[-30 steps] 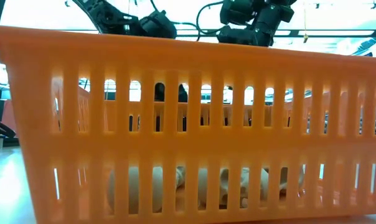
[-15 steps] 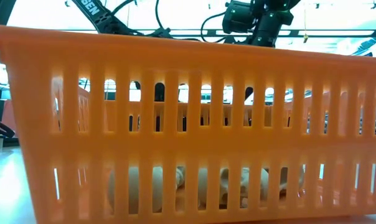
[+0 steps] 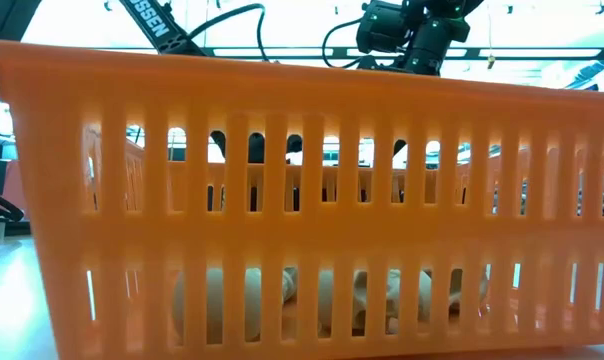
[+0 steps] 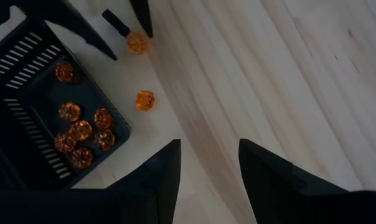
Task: Sort Halloween decoration
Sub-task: Put the orange pumpkin toy into the top black bin
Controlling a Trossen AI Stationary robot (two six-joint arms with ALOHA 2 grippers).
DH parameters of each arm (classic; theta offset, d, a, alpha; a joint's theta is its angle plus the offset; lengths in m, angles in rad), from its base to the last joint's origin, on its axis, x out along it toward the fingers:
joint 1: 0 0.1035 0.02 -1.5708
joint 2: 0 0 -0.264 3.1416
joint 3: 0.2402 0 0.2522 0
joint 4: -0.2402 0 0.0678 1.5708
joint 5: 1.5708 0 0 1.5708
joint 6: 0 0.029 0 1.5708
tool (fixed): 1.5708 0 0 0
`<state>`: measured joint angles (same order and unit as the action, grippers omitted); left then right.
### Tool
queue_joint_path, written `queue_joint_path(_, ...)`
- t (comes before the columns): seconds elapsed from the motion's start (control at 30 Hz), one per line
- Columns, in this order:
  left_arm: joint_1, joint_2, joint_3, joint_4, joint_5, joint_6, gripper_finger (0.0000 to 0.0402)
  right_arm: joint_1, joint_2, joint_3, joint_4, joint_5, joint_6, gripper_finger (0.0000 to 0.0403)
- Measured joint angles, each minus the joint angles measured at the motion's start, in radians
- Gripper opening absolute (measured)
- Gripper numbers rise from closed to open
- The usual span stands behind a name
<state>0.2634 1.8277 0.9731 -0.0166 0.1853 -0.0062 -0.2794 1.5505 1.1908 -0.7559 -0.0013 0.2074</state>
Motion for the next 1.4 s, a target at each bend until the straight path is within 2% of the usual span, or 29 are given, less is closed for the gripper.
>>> queue_joint_path(0.47,-0.020,0.050,0.001,0.012,-0.061,0.016,0.0214,0.002,0.000,0.000,0.001,-0.022,0.010,0.0165)
queue_joint_path(0.93,0.006,0.031,0.003,-0.089,-0.055,0.102,0.0145,0.002,0.000,0.000,0.004,-0.023,0.010,0.0165)
queue_joint_path(1.4,-0.009,0.018,-0.002,-0.060,-0.030,0.095,0.0142,0.002,0.000,0.000,0.023,-0.026,0.029,0.0165)
